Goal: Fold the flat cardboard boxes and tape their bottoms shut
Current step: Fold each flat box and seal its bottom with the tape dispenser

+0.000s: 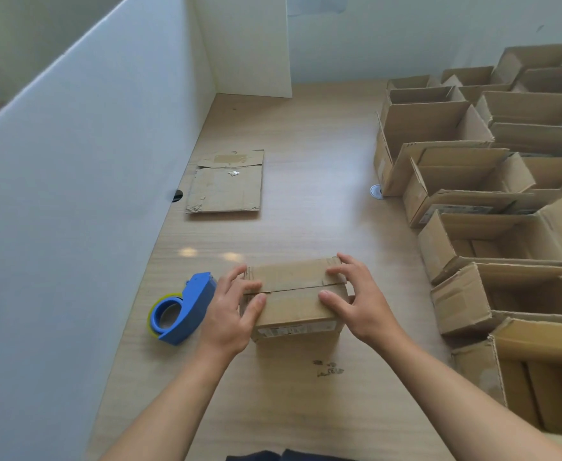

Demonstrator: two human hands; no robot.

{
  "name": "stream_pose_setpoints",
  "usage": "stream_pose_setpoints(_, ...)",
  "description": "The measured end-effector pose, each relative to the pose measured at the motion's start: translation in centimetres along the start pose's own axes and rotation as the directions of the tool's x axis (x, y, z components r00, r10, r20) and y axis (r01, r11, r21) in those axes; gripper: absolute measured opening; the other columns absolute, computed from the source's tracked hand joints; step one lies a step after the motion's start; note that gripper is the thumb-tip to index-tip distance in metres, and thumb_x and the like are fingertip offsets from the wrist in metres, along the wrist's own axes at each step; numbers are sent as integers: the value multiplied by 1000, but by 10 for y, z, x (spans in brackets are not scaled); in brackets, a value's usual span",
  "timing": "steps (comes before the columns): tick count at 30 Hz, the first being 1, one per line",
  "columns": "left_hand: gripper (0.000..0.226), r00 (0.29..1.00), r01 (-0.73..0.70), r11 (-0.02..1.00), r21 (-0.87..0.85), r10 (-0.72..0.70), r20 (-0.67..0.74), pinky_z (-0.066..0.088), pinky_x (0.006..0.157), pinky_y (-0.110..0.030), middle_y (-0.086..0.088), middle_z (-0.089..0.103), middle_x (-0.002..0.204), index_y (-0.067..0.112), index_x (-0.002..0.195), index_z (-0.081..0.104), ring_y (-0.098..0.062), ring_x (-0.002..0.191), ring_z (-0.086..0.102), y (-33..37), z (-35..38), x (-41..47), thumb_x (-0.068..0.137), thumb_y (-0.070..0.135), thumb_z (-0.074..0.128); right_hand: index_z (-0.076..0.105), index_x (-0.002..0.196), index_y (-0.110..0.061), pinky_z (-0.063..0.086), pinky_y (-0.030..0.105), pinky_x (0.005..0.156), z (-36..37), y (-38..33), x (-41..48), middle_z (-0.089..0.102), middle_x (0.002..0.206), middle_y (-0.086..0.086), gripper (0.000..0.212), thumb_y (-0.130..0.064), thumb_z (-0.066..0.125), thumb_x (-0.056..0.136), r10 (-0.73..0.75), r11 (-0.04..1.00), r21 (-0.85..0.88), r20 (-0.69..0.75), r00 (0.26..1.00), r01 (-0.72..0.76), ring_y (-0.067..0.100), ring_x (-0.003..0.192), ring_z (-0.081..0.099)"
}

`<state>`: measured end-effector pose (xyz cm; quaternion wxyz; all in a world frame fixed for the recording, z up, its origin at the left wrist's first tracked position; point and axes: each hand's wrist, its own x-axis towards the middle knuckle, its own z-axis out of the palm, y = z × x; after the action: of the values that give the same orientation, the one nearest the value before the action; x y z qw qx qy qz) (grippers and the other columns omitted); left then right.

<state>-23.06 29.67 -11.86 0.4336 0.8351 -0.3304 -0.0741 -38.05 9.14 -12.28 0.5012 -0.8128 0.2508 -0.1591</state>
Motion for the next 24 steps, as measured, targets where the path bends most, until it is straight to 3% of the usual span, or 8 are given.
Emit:
stream_pose_setpoints(2,26,999,12,1000,3,-11,-31,29,94,1,12,46,139,21,102,70,25,120,36,0,4,-3,87,39,61,62,119,-26,40,41,109,0,-1,-1,32,147,-18,45,-53,65,84,-67,991,-114,-31,997,63,6,135,35)
stream_pose_setpoints(4,24,997,28,1000,0,-28,-66,28,95,2,11,46,138,18,101,71,23,121,37,2,8,-2,86,35,62,61,123,-17,27,32,115,1,-3,-1,27,153,-11,59,-61,56,83,-143,965,-218,24,989,145,14,141,27)
stream_pose_setpoints(8,25,989,125,991,-41,-128,-76,46,98,-29,18,57,115,22,104,67,-6,123,52,7,13,1,87,39,63,52,137,-22,6,30,120,10,-5,0,13,158,-15,78,-72,53,76,-179,934,-279,183,967,225,22,153,-1)
stream_pose_setpoints(10,18,983,172,983,-58,-175,-49,47,93,-29,15,63,109,25,107,65,-4,111,58,12,16,3,92,35,65,54,135,-23,11,36,122,8,-6,2,18,159,-10,80,-72,58,73,-153,954,-235,158,976,188,25,153,5)
stream_pose_setpoints(12,16,985,173,983,-69,-173,-1,43,86,-14,13,65,109,23,109,64,8,100,57,19,22,4,94,29,64,57,133,-20,16,42,123,-2,-4,4,23,160,0,82,-71,61,70,-127,961,-228,138,982,156,26,152,11)
stream_pose_setpoints(15,18,980,200,976,-84,-199,26,37,79,-1,12,66,111,22,112,64,2,100,59,29,30,8,96,30,61,58,133,-18,17,44,123,-11,-1,4,23,160,2,80,-65,68,70,-88,959,-257,134,987,121,26,152,11)
stream_pose_setpoints(21,23,957,258,966,2,-256,138,37,84,-18,10,63,114,19,119,58,-8,107,57,29,30,21,100,31,53,57,136,-14,14,44,122,-4,-2,14,20,162,8,68,-42,80,79,-63,916,-383,150,987,116,36,150,11)
stream_pose_setpoints(24,21,941,287,956,63,-294,166,37,81,-16,6,66,112,19,117,58,-11,107,60,17,32,7,100,31,54,57,133,-17,15,46,122,6,11,6,20,161,3,61,-42,77,82,-10,913,-397,217,976,98,36,149,13)
